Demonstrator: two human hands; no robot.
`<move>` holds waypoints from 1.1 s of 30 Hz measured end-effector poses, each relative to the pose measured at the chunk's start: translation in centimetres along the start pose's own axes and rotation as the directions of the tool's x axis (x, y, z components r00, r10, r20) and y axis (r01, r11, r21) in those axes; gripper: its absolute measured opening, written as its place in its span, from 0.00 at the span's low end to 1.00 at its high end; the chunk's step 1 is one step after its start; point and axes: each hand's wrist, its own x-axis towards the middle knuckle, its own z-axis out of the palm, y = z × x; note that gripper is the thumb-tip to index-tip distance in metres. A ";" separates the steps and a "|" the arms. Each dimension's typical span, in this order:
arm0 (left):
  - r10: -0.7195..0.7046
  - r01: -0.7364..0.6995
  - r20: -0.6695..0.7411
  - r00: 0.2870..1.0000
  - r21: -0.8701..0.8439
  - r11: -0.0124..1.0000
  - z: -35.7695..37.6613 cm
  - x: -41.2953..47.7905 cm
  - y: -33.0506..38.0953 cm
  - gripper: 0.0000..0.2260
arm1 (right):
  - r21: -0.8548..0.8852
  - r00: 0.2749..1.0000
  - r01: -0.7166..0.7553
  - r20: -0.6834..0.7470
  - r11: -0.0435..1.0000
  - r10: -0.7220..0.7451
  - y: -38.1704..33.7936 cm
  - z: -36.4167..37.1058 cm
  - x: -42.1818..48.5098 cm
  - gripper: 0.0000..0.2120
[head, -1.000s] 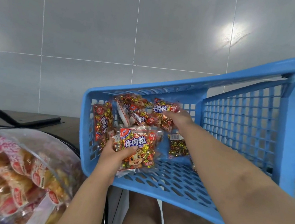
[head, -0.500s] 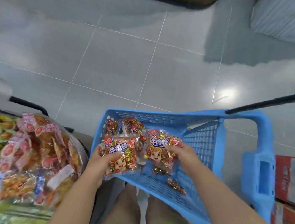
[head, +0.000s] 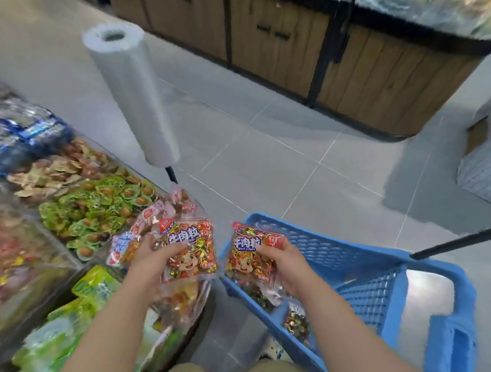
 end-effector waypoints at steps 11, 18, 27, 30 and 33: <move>0.012 -0.113 -0.365 0.931 -0.257 0.960 -25.7 -5.1 -3.9 0.37 | -0.232 0.989 -0.046 0.124 0.971 0.077 7.5 23.0 -0.2 0.22; 0.014 -0.230 -0.493 0.870 -0.380 0.896 -35.2 -8.7 -4.5 0.41 | -0.397 0.911 0.056 0.395 0.916 0.116 10.4 33.8 -0.4 0.11; 0.079 -0.361 -0.580 0.811 -0.389 0.848 -41.7 -9.6 -2.0 0.57 | -0.641 0.833 0.340 0.545 0.688 0.096 8.1 47.2 3.0 0.16; 0.062 -0.385 -0.605 0.794 -0.421 0.821 -42.8 -9.0 -1.0 0.61 | -0.700 0.781 0.472 0.614 0.536 0.114 8.0 52.5 4.5 0.20; 0.037 -0.394 -0.601 0.799 -0.475 0.787 -43.4 -8.5 -0.3 0.62 | -0.659 0.754 0.495 0.649 0.567 0.096 9.5 56.8 6.2 0.21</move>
